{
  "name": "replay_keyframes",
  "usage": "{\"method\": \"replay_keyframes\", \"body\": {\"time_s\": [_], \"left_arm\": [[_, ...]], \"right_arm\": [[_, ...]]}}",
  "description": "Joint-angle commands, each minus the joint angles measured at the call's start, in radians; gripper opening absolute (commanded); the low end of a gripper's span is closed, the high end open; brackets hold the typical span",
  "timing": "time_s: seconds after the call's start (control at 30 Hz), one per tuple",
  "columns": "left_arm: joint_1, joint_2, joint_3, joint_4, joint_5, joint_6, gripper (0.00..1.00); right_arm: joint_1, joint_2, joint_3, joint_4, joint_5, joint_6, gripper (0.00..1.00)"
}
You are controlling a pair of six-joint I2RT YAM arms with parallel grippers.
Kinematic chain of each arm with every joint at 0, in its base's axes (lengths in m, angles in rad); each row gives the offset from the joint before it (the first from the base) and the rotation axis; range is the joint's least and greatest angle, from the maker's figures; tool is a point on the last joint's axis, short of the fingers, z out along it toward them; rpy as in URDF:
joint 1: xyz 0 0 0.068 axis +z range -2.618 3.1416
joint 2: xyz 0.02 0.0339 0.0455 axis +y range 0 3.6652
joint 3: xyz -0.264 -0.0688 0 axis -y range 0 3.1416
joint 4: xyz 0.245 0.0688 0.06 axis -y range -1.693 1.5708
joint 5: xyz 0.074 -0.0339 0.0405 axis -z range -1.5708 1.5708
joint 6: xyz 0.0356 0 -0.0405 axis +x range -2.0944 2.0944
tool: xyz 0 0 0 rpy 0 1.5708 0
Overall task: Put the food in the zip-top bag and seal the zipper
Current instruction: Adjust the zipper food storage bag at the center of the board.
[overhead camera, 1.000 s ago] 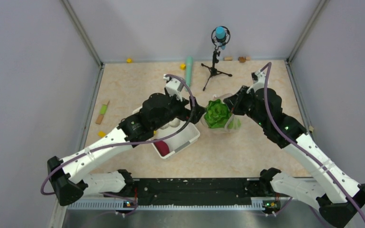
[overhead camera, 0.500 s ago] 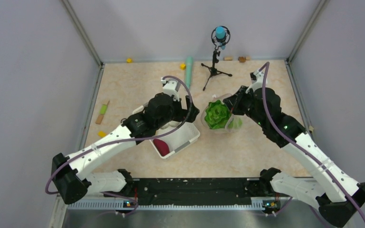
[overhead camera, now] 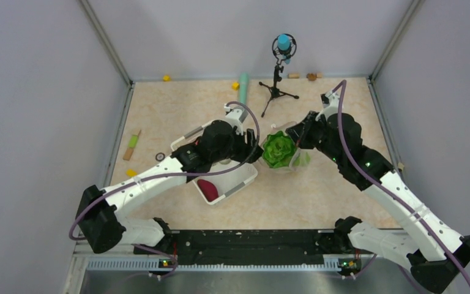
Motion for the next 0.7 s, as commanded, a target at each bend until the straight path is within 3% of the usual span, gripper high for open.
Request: {"method": "replay_keyframes", "body": {"time_s": [0.0,0.1,0.2,0.23,0.37,0.67], "left_arm": [[0.0,0.064,0.038,0.07,0.1,-0.015,0.57],[0.0,0.105,0.068,0.087,0.163,-0.015,0.44],[0.0,0.118,0.083,0.084,0.173,-0.018,0.03],[0.0,0.116,0.083,0.084,0.164,-0.018,0.0],[-0.001,0.081,0.09,0.097,0.154,0.003,0.0],[-0.001,0.136,0.364,-0.047,0.024,0.126,0.0]], "right_arm": [[0.007,-0.012,0.002,0.107,-0.022,-0.004,0.0],[0.007,-0.018,-0.006,0.106,-0.02,-0.008,0.0],[0.008,-0.031,-0.019,0.105,-0.012,-0.023,0.0],[0.008,-0.034,-0.023,0.101,-0.005,-0.033,0.0],[0.007,-0.04,-0.019,0.061,0.038,-0.089,0.0],[0.008,-0.02,0.071,-0.148,0.431,-0.206,0.0]]}}
